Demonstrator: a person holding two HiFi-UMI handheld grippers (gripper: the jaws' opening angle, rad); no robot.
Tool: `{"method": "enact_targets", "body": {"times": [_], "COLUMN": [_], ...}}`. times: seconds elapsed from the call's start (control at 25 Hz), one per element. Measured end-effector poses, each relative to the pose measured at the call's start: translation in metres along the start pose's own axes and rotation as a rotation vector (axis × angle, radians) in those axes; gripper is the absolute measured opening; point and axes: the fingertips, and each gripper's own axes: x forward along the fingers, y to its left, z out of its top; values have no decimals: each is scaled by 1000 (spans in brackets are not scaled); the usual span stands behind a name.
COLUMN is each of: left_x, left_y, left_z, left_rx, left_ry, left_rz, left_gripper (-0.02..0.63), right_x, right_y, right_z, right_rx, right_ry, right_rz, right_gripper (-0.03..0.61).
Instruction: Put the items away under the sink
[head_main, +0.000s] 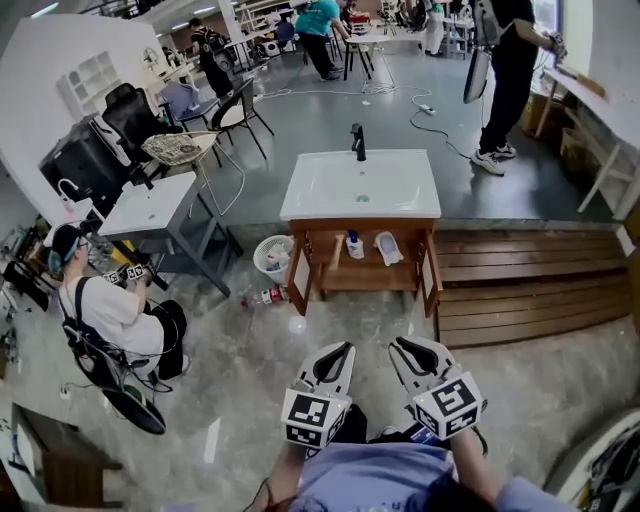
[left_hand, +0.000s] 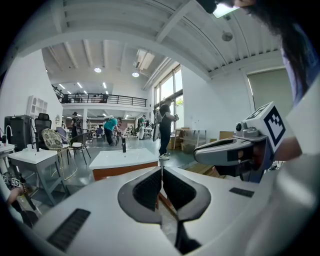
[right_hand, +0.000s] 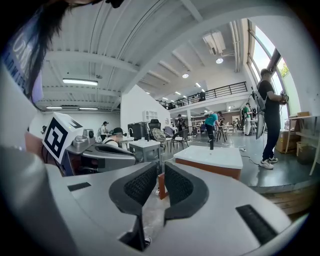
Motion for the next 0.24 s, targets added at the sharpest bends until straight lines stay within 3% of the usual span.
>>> {"method": "enact_targets", "body": {"times": [0.24], "left_x": [3], "left_y": [-2], "left_z": [4], "left_rx": [8], "left_ry": [-4], "left_rz": [-1], "left_gripper": [18], "right_x": [-2], "right_y": [-6], "right_z": [1], "right_rx": [-6], "right_ry": [-2], "right_rz": [-3], "right_gripper": [61]}}
